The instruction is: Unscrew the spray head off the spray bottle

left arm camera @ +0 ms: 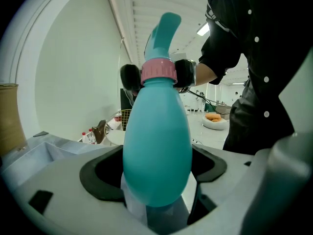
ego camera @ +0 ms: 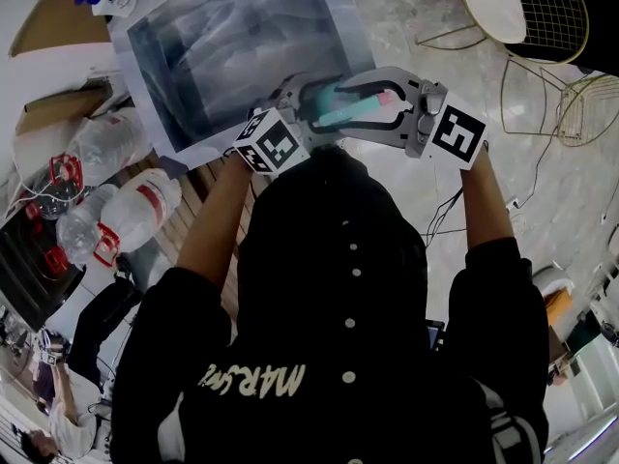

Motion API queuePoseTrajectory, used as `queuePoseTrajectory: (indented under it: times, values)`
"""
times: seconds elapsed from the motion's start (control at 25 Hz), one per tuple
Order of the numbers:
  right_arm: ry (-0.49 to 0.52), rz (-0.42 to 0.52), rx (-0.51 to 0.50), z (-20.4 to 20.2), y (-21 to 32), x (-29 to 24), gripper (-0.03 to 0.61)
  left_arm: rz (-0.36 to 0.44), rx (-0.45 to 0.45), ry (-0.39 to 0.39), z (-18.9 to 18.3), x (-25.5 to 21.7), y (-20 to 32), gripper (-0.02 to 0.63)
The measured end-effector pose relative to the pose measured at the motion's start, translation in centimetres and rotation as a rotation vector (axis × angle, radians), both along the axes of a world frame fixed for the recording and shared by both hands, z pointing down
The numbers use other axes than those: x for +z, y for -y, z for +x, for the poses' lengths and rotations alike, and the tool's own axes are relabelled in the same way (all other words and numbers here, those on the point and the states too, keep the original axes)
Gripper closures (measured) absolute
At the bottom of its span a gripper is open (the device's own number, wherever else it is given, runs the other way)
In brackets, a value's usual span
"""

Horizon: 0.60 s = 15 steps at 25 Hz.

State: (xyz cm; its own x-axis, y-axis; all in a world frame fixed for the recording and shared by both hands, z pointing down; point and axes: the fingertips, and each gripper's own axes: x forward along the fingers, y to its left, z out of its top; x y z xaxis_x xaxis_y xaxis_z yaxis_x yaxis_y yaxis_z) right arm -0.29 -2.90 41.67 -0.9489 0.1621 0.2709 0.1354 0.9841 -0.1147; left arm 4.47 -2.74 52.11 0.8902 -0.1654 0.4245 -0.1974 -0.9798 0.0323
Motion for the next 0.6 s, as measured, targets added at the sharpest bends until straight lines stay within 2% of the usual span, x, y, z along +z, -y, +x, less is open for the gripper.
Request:
queuePoseTrajectory:
  times: [0.16, 0.24, 0.32, 0.44, 0.52, 0.6]
  values:
    - [0.051, -0.018, 0.100, 1.4, 1.1, -0.6, 0.300, -0.002, -0.001, 0.000, 0.0, -0.1, 0.1, 0.212]
    - [0.105, -0.023, 0.239, 2.6, 1.8, -1.6, 0.278, -0.001, -0.001, 0.000, 0.0, -0.1, 0.1, 0.212]
    - [0.149, -0.026, 0.432, 4.1, 2.2, -2.7, 0.278, 0.000, -0.001, -0.001, 0.0, 0.0, 0.1, 0.212]
    - [0.138, -0.007, 0.712, 5.6, 1.4, -3.7, 0.301, 0.000, -0.002, -0.001, 0.0, 0.0, 0.1, 0.212]
    - [0.103, -0.008, 0.821, 5.2, 0.4, -3.8, 0.320, 0.001, -0.004, 0.001, -0.1, 0.0, 0.1, 0.212]
    - [0.081, -0.045, 0.857, 3.7, -0.4, -3.6, 0.327, 0.001, -0.007, 0.003, -0.1, 0.0, 0.1, 0.212]
